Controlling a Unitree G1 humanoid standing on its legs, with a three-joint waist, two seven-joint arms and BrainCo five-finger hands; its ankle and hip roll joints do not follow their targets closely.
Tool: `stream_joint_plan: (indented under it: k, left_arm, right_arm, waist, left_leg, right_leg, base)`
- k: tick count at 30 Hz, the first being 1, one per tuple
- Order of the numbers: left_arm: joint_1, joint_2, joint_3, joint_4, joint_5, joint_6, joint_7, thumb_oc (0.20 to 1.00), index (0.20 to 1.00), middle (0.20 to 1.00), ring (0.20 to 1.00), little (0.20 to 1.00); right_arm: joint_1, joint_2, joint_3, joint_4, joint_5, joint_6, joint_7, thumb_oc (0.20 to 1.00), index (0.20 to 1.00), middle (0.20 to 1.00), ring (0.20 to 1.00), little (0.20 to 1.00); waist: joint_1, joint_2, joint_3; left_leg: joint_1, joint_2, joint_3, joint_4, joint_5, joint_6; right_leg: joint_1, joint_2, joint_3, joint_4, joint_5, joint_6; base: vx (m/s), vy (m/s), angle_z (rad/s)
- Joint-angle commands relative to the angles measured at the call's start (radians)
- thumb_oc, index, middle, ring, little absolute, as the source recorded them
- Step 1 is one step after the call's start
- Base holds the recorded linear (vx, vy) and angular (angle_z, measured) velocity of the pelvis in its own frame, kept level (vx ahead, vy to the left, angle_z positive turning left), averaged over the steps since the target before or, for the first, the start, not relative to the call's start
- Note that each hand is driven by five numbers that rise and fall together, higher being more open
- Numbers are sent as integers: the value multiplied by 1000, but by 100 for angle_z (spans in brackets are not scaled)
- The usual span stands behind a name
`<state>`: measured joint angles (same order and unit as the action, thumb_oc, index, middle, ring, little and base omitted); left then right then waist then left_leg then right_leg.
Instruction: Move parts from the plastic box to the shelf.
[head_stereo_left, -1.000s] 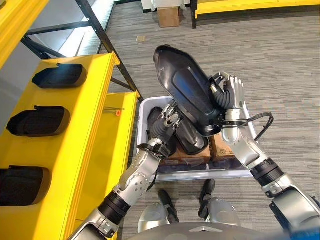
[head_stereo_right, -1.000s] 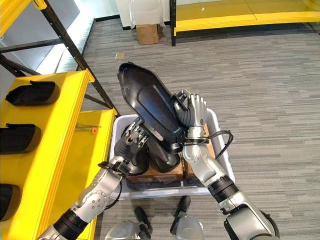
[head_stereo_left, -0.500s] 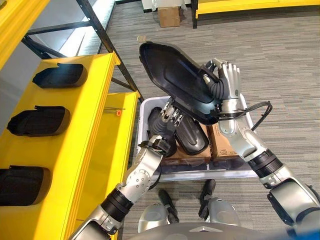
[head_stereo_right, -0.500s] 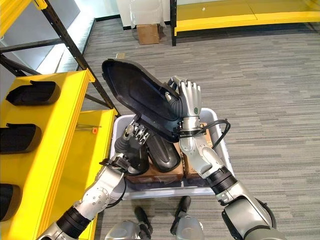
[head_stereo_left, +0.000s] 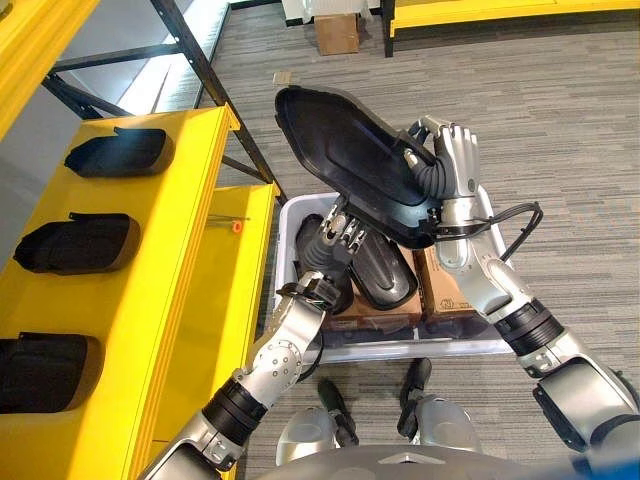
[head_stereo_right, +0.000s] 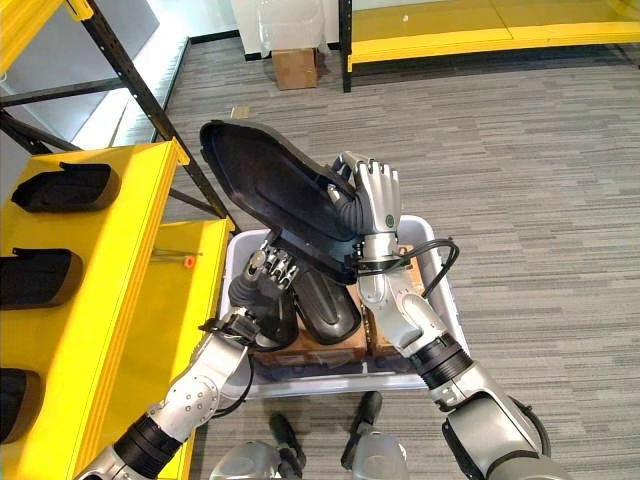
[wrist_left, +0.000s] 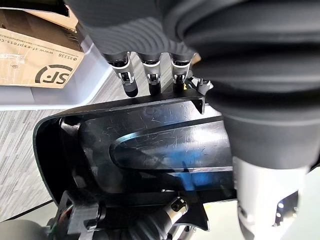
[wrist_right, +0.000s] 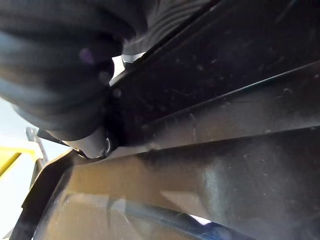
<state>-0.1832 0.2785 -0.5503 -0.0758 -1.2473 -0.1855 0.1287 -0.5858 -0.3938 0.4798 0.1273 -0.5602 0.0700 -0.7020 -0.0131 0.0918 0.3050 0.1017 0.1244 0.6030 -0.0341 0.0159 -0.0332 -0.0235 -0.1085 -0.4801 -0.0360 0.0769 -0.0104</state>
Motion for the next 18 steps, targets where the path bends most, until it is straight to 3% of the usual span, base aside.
stream_joint_plan:
  k: [1, 7, 11, 12, 17, 18]
  left_arm:
    - [-77, -65, -180, -153, 9, 15, -76, 1000, 1000, 1000, 1000, 1000]
    - [-91, -78, -185, -158, 41, 33, -93, 1000, 1000, 1000, 1000, 1000]
    - [-91, -77, -186, -160, 45, 31, -89, 1000, 1000, 1000, 1000, 1000]
    - [-108, -73, -179, -158, 68, 28, -41, 1000, 1000, 1000, 1000, 1000]
    - [-119, -76, -175, -168, 87, 72, -43, 1000, 1000, 1000, 1000, 1000]
    - [-125, -81, -179, -166, 51, 72, -68, 918, 918, 918, 918, 918]
  right_arm:
    - [-167, 144, 55, -156, 45, -84, 17, 200, 200, 200, 200, 200]
    - [-157, 158, 84, -165, 76, -65, 94, 200, 200, 200, 200, 200]
    - [-155, 158, 89, -164, 75, -65, 93, 200, 200, 200, 200, 200]
    - [-126, 157, 120, -149, 77, -61, 92, 200, 200, 200, 200, 200]
    - [-109, 156, 134, -134, 83, -59, 77, 200, 200, 200, 200, 200]
    - [-106, 156, 136, -123, 82, -67, 71, 200, 200, 200, 200, 200]
  waist:
    - [-2, -41, -23]
    - [-5, -40, -28]
    - [-6, -40, -28]
    - [-8, -43, -32]
    - [-14, -45, -35]
    - [-15, -45, -35]
  left_leg:
    - [8, 48, 6, 35, 8, -53]
    - [7, 48, 10, 36, 9, -52]
    - [7, 48, 11, 37, 8, -53]
    - [10, 48, 13, 38, 7, -51]
    - [11, 46, 12, 36, 6, -50]
    - [11, 47, 13, 36, 7, -50]
  right_leg:
    - [53, -76, 6, 14, -30, 90]
    - [54, -76, 8, 10, -30, 88]
    - [54, -76, 8, 10, -30, 88]
    - [54, -76, 9, 9, -30, 87]
    - [53, -74, 11, 7, -28, 88]
    - [54, -74, 9, 7, -28, 88]
  base:
    - [0, 0, 0]
    - [0, 0, 0]
    - [0, 0, 0]
    - [35, 2, -2]
    - [14, -3, -4]
    - [0, 0, 0]
